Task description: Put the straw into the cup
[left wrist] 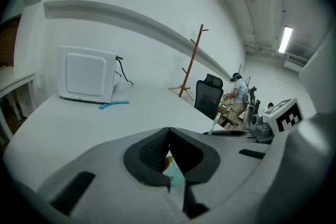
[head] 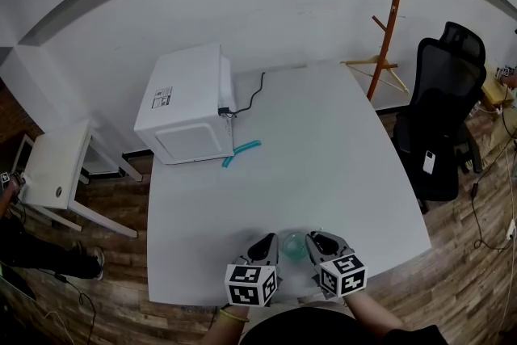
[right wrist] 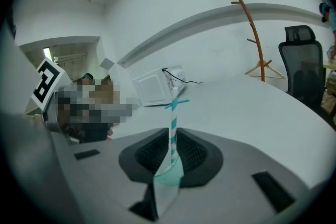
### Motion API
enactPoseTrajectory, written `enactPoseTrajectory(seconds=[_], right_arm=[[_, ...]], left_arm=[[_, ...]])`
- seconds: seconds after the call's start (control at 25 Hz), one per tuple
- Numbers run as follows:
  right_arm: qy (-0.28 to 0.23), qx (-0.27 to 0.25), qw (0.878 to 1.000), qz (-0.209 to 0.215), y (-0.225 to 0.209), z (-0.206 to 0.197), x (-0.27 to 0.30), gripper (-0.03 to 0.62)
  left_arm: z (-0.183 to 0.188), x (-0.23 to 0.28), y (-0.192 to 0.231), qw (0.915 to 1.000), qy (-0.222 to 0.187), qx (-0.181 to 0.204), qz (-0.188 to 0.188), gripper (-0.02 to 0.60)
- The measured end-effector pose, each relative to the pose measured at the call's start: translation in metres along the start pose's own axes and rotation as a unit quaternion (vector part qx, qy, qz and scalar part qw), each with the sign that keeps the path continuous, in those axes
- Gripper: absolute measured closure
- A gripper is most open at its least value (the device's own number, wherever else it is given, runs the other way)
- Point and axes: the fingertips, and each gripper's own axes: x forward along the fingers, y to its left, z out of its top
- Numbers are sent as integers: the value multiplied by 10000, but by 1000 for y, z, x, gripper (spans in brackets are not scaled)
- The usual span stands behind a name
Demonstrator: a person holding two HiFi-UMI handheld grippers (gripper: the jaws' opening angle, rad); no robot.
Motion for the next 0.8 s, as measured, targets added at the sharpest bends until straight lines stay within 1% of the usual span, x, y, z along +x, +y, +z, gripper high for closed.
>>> enactPoseTrajectory(seconds=[0.2,0.24,0.28,0.32,0.44,0.56,0.8], right_arm=[[-25,27,10000,-1,1,1,-2,545],[-5,41,10000,21,1,0,-2,508],[20,52,10000,46,2,0,-2,454],[39,51,10000,56,2,-1,-2,428],[30,-1,10000,-15,1,0,-6,402],[-1,-5,10000,-37,2,0,-10,390],[-151,-33,9999,14,8,2,-24,390]], left_arm=[[-2,-3,-4,10000,11,22,7,568],[-2,-3,-4,10000,14,26,9,568],[-3,-4,-5,10000,14,31,11,568],[-3,-5,-5,10000,10,35,12,568],[-2,-7,-9,10000,-9,56,13,568],[-2,-11,-12,10000,-37,74,15,568],[-7,-21,-21,9999,-60,115,37,568]])
